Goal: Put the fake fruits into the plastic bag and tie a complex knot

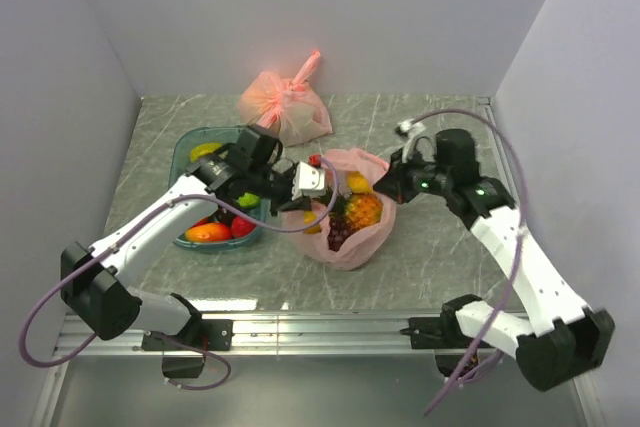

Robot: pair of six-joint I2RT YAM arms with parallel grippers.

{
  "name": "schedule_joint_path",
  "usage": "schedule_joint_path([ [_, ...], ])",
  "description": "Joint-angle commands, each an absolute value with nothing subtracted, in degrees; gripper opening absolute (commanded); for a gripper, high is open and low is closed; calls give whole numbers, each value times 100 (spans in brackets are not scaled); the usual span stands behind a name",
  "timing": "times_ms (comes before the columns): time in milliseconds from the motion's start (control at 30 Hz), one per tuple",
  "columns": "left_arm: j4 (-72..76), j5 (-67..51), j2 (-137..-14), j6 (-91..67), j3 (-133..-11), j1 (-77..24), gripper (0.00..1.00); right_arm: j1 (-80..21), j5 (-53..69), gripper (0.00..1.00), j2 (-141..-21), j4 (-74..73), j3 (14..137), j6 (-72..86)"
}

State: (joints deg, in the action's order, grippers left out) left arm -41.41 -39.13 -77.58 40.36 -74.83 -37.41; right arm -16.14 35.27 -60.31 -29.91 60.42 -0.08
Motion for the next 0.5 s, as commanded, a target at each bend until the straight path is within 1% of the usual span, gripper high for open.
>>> schedule_joint_path([
  [0,-4026,-3920,-7770,4167,-6875,-3718,0,-2055,2251,0,-6556,-3067,5783,-404],
  [67,-3825,-3894,-7700,4157,-6549,-3718,0,-2363,2250,0,-6819,-3251,5888,-553],
  [167,-3744,-3858,-7550,4227,-6355,-3709,0,-2478,2670,14,-6786,-3340,6029,-545],
  [200,-3779,-3815,-7498,4323,-6328,-3709,0,-2479,2898,30,-6742,-3340,6090,-510],
  [267,-3841,-3788,-7453,4429,-6302,-3718,0,-2348,2996,46,-6593,-3418,6213,-353],
  [300,-3884,-3762,-7418,4491,-6284,-3718,0,-2234,3284,47,-6540,-3436,6379,-282],
  [333,-3902,-3762,-7409,4517,-6284,-3709,0,-2102,3418,53,-6469,-3419,6468,-186],
  [367,-3920,-3753,-7400,4526,-6293,-3709,0,-1779,3567,57,-6356,-3280,6538,-11],
  [400,-3911,-3736,-7392,4509,-6302,-3709,0,-1628,3708,65,-6302,-3209,6687,217],
  [467,-3894,-3709,-7383,4439,-6363,-3718,0,-1337,3823,72,-6310,-3051,6846,552],
])
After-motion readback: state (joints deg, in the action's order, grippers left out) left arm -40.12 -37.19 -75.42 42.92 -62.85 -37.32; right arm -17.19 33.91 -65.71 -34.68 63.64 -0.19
